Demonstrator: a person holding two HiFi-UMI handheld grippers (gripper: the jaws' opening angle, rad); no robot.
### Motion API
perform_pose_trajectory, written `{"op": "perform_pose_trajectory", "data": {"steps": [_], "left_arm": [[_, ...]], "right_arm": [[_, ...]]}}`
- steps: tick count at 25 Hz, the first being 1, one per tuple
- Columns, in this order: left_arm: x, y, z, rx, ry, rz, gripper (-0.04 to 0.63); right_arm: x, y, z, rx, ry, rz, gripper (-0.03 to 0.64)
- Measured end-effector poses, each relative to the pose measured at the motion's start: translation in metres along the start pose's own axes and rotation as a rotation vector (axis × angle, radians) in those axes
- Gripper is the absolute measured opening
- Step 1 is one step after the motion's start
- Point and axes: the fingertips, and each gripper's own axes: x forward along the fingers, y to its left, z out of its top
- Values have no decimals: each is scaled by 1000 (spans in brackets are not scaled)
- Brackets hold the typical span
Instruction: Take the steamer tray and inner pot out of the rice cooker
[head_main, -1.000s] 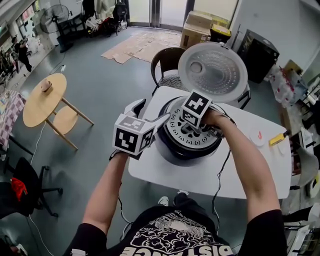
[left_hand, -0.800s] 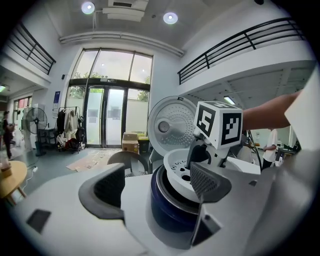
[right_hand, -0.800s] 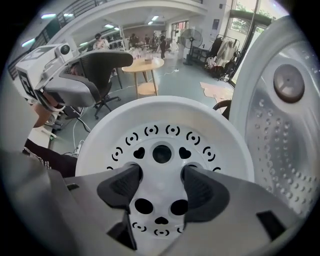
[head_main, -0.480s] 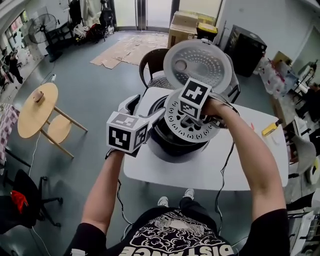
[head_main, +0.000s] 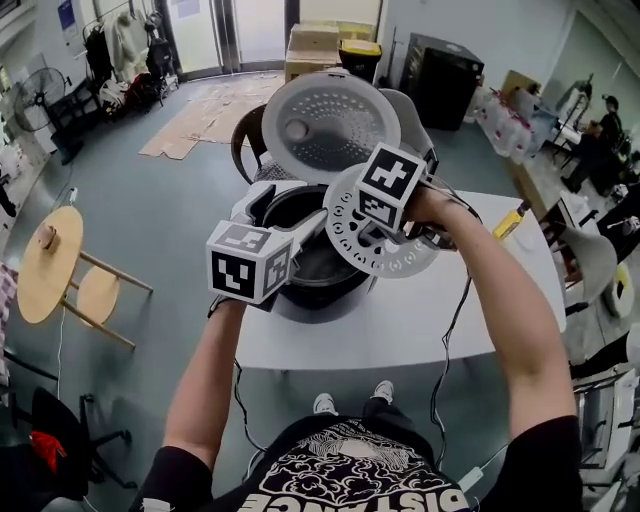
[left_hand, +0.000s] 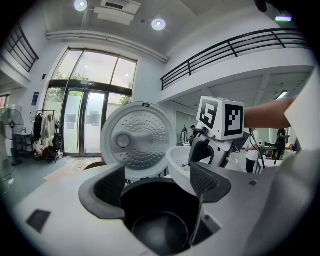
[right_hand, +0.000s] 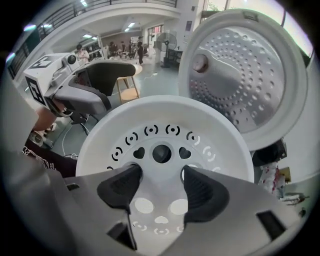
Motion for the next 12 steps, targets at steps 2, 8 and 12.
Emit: {"op": "perform_pose_trajectory", "data": {"steps": [2, 8, 12], "left_arm": [[20, -18, 7, 15, 1, -40, 396], [45, -63, 13, 61, 3, -154, 396], [70, -109, 14, 84, 3, -217, 396]], "right_arm": [[-6, -14, -20, 37, 0, -9, 293], [-14, -21, -64, 141, 3, -33, 293], [-16, -31, -114, 204, 6, -45, 293]]}}
